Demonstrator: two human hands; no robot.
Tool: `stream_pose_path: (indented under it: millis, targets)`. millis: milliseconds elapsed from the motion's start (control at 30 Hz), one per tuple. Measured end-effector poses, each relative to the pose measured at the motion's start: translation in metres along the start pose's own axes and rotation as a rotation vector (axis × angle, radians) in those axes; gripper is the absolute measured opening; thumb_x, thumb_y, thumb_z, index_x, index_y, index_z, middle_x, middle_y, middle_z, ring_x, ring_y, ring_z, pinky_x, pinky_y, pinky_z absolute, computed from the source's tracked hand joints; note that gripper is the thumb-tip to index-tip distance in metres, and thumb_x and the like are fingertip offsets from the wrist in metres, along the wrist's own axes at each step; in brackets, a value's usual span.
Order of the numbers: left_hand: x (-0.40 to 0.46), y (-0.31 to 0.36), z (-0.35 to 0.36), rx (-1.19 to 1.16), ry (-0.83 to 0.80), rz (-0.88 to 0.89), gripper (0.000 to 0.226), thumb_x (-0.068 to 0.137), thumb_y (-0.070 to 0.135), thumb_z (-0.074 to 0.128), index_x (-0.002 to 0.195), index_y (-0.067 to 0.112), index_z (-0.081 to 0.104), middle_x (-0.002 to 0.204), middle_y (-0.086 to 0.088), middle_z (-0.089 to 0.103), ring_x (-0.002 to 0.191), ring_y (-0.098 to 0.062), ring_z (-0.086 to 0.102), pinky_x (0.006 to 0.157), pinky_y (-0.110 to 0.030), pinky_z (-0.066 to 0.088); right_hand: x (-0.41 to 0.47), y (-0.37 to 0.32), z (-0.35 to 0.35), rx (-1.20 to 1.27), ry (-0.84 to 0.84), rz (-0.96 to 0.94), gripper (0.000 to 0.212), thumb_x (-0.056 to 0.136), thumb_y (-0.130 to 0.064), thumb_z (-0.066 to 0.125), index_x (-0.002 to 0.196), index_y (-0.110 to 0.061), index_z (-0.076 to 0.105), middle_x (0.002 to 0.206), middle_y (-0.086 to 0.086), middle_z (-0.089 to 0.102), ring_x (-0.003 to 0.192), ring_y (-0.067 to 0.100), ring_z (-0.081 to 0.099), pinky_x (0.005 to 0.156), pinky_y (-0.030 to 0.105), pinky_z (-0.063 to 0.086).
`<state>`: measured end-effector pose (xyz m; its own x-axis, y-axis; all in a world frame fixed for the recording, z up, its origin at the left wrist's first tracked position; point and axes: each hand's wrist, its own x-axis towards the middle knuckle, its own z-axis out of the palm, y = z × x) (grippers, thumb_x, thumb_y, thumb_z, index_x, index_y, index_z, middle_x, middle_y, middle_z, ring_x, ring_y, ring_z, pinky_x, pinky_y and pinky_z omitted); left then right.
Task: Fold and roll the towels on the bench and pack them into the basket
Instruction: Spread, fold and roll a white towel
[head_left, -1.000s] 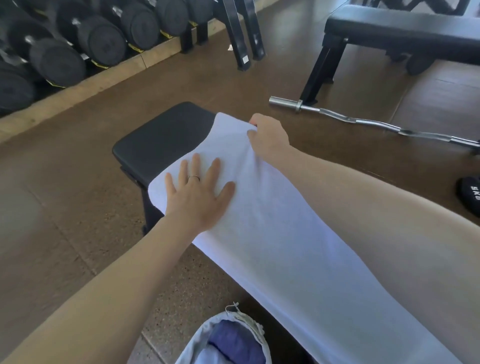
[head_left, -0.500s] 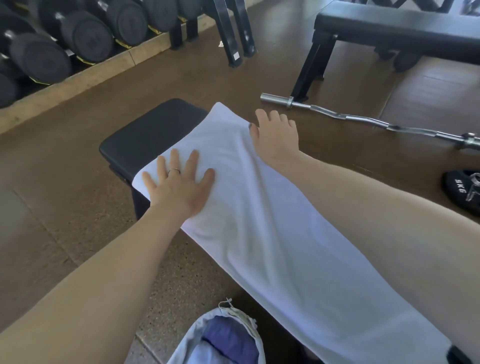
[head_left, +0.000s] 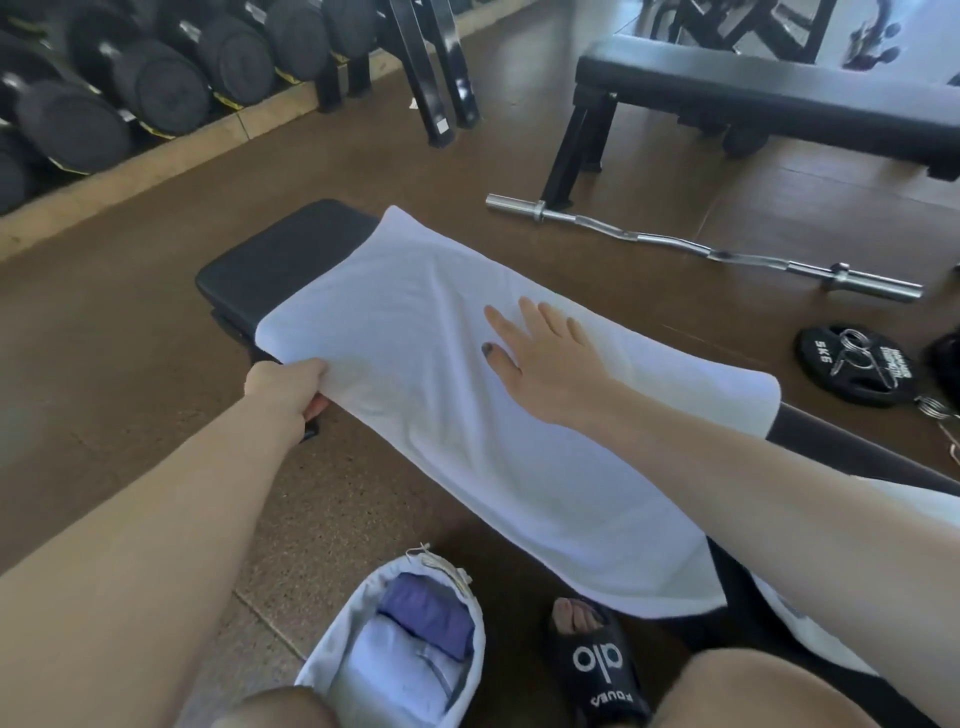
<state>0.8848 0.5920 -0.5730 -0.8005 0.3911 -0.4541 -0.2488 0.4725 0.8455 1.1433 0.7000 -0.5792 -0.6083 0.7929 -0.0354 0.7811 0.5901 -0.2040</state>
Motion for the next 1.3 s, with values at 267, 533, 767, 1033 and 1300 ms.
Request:
stream_pose_path:
  millis: [267, 533, 767, 1033, 1300]
  targets:
    - [0.005, 0.010, -0.017, -0.008, 0.111, 0.009, 0.021, 0.092, 0.000, 0.055, 0.111, 0.007, 0.058, 0.104, -0.011, 0.063, 0.098, -0.032, 0.066, 0.086, -0.045, 0.060, -0.011, 0.010, 0.018, -0.080, -0.046, -0.016, 0.058, 0.103, -0.055, 0.012, 0.158, -0.037, 0.006, 0.167, 0.003, -0.002, 0.153, 0.026, -0.003, 0.122, 0.046, 0.004]
    - [-0.032, -0.007, 0.004, 0.622, 0.191, 0.215, 0.065, 0.086, 0.030, 0.070, 0.135, 0.011, 0.032, 0.135, -0.016, 0.037, 0.122, -0.036, 0.043, 0.096, -0.048, 0.045, -0.037, 0.051, -0.005, 0.189, 0.221, 0.147, 0.051, 0.103, -0.039, 0.040, 0.150, -0.020, 0.038, 0.138, 0.012, 0.051, 0.132, 0.033, 0.044, 0.109, 0.043, 0.035]
    - [-0.190, -0.020, 0.074, 0.813, -0.655, 1.122, 0.028, 0.086, 0.041, 0.069, 0.087, 0.019, 0.052, 0.081, 0.004, 0.058, 0.073, -0.015, 0.054, 0.069, -0.037, 0.050, -0.088, 0.113, -0.037, 0.014, 0.144, 0.434, 0.051, 0.098, -0.036, 0.047, 0.146, -0.019, 0.038, 0.130, 0.016, 0.053, 0.120, 0.038, 0.049, 0.099, 0.045, 0.037]
    - [-0.277, -0.071, 0.107, 1.423, -0.966, 1.446, 0.035, 0.085, 0.050, 0.064, 0.083, 0.024, 0.040, 0.095, 0.002, 0.057, 0.082, -0.022, 0.057, 0.066, -0.035, 0.042, -0.115, 0.143, -0.055, 0.323, 0.122, 0.588, 0.055, 0.092, -0.029, 0.052, 0.145, -0.019, 0.040, 0.129, 0.011, 0.055, 0.117, 0.033, 0.053, 0.091, 0.039, 0.045]
    - [-0.274, -0.068, 0.098, 1.300, -1.146, 1.269, 0.023, 0.087, 0.023, 0.056, 0.069, 0.028, 0.042, 0.085, 0.006, 0.050, 0.084, -0.018, 0.053, 0.064, -0.030, 0.032, -0.120, 0.160, -0.074, 0.530, 0.289, 0.529, 0.033, 0.083, -0.006, 0.055, 0.114, -0.013, 0.063, 0.109, 0.004, 0.062, 0.096, 0.021, 0.056, 0.076, 0.027, 0.041]
